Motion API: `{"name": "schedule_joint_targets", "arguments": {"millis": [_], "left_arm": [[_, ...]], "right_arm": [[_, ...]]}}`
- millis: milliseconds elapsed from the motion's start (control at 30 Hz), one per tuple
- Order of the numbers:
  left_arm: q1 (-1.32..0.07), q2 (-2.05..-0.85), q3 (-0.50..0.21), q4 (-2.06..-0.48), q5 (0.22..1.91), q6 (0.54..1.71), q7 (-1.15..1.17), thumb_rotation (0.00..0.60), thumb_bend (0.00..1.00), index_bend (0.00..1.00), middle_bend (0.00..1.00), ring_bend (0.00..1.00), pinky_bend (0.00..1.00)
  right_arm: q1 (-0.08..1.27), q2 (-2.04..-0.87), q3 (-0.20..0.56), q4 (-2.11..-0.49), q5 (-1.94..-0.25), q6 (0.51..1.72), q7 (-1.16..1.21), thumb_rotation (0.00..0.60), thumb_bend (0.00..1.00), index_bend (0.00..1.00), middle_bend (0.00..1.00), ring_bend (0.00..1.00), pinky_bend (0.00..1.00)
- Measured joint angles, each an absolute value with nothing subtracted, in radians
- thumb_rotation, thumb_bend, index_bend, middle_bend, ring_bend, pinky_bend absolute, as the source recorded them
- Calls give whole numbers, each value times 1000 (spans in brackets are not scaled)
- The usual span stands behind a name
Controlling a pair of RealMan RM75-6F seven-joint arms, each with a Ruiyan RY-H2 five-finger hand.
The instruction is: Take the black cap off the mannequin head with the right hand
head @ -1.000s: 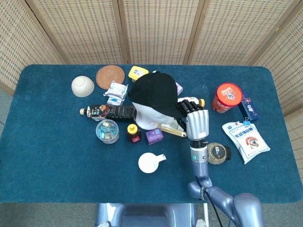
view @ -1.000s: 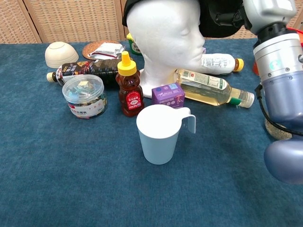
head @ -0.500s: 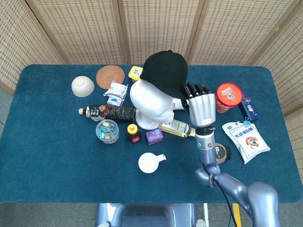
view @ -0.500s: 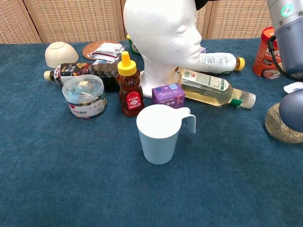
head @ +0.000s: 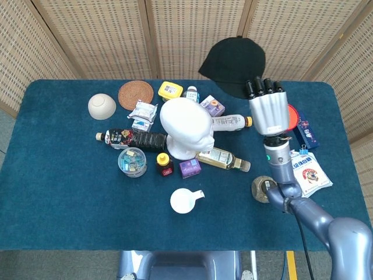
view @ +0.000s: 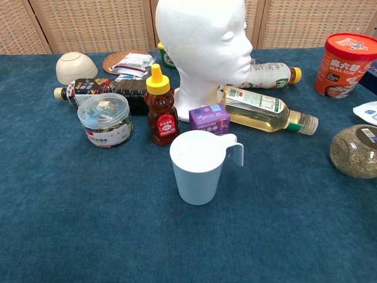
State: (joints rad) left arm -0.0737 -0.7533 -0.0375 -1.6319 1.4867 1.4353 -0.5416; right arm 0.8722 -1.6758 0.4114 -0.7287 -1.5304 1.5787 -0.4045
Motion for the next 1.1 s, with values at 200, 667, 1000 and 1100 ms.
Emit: {"name": "schedule_joint_targets", "arguments": {"millis": [200,667,1000,1100], "left_arm": [[-78,-758,-37,-1638,1497,1434,-535,600,78,0,0,0,0],[-80,-759,-30,-1688,1516,1442,-484,600,78,0,0,0,0],[-83,-770,-24,-1705,1525,1437,-467,600,78,0,0,0,0],[-86,-769,-24,-1707,1523,1432,-466,600,78,0,0,0,0]], "right_arm": [[777,-1619,338,-715,-1516,1533,-429,600,634,606,733,669,815],[649,-1589,164,-863,-1574,1511,-446,600,635,608,735,674,818],[611,-1542,119,-1076,-1586,1476,-481,600,9,234,416,449,613],[598,-1505,111,-1202,-1558,1431,-525,600,0,106,260,316,546]]}}
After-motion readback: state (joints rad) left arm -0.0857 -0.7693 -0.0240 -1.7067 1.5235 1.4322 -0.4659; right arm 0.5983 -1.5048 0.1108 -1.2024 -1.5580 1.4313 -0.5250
